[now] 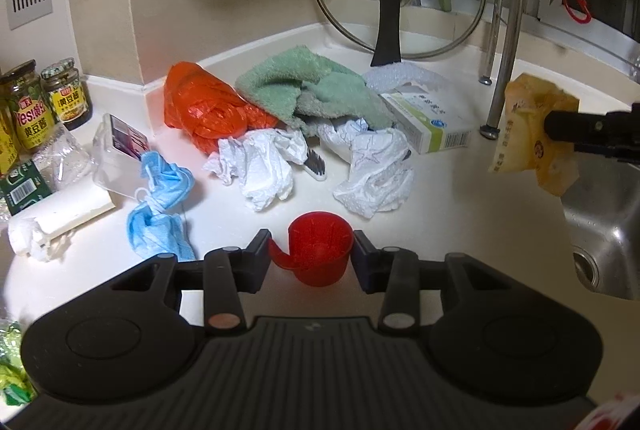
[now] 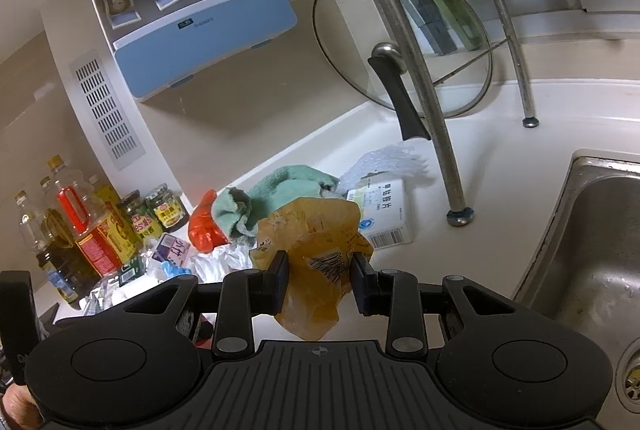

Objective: Collect trash
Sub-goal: 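Carry the red cup and yellow bag with both tools over the wastebasket, then open both tools to drop the red cup and yellow bag into the wastebasket, then raise both tools back toward the counter trash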

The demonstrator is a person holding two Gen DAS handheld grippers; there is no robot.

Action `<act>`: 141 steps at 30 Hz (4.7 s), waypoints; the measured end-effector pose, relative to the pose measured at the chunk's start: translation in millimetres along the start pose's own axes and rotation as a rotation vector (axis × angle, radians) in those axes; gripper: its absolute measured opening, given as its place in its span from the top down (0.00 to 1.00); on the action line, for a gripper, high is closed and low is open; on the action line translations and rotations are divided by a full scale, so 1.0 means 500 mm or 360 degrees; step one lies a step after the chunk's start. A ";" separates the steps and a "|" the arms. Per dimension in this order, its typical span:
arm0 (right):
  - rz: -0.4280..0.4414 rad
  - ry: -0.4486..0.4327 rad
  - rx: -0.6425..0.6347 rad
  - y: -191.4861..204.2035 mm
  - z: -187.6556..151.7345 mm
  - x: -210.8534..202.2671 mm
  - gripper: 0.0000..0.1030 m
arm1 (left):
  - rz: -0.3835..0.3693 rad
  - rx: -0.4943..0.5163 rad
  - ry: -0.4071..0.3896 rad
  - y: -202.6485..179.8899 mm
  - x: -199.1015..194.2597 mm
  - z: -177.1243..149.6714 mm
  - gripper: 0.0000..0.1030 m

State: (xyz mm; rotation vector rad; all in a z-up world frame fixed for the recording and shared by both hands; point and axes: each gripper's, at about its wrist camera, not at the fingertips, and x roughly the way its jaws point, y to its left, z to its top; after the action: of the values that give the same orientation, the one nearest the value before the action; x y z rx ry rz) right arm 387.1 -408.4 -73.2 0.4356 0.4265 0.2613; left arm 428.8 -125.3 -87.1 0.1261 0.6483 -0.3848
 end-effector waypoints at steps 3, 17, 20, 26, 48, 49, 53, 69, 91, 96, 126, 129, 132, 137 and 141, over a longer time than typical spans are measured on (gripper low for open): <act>0.0024 0.0002 -0.0010 0.008 0.000 -0.002 0.68 | 0.0004 -0.0014 -0.0020 0.004 -0.020 0.003 0.62; 0.0251 0.0073 -0.0087 0.091 -0.026 -0.030 0.68 | 0.0069 -0.0155 -0.0096 0.042 -0.192 -0.046 0.62; 0.0323 0.0125 -0.0109 0.120 -0.045 -0.034 0.68 | 0.0102 -0.0193 -0.0097 0.052 -0.234 -0.070 0.62; 0.0465 0.0270 -0.0181 0.182 -0.095 -0.042 0.68 | 0.0168 -0.0265 -0.0063 0.069 -0.304 -0.129 0.62; 0.0397 0.0866 -0.0549 0.255 -0.397 0.043 0.68 | 0.0236 -0.0524 0.0316 0.122 -0.285 -0.418 0.62; 0.0383 0.0891 -0.0560 0.250 -0.413 0.052 0.68 | 0.0234 -0.0531 0.0332 0.123 -0.276 -0.429 0.62; 0.0318 0.0976 -0.0570 0.230 -0.464 0.090 0.68 | 0.0229 -0.0535 0.0392 0.127 -0.238 -0.469 0.62; 0.0229 0.1194 -0.0600 0.160 -0.623 0.177 0.68 | 0.0173 -0.0571 0.0501 0.135 -0.118 -0.568 0.62; 0.0166 0.1163 -0.0564 0.157 -0.625 0.215 0.45 | 0.0166 -0.0577 0.0578 0.137 -0.072 -0.591 0.62; 0.0145 0.1156 -0.0548 0.153 -0.621 0.214 0.45 | 0.0171 -0.0579 0.0577 0.140 -0.065 -0.590 0.62; 0.0243 0.1122 -0.0485 0.184 -0.556 0.109 0.45 | 0.0305 -0.0658 0.0556 0.114 -0.193 -0.551 0.45; 0.0277 0.1103 -0.0465 0.198 -0.531 0.081 0.45 | 0.0334 -0.0671 0.0530 0.107 -0.226 -0.528 0.45; 0.0318 0.1071 -0.0453 0.210 -0.500 0.052 0.45 | 0.0362 -0.0673 0.0512 0.096 -0.257 -0.502 0.45; 0.0383 0.1006 -0.0455 0.230 -0.442 0.004 0.45 | 0.0390 -0.0672 0.0448 0.074 -0.314 -0.452 0.45; 0.0439 0.0926 -0.0461 0.242 -0.392 -0.031 0.46 | 0.0400 -0.0661 0.0367 0.058 -0.356 -0.409 0.45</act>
State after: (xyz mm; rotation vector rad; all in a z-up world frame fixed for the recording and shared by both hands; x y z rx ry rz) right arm 266.5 -239.0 -173.4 0.1233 0.8849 0.7160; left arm 194.9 4.0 -140.5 -0.1458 0.9156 0.0129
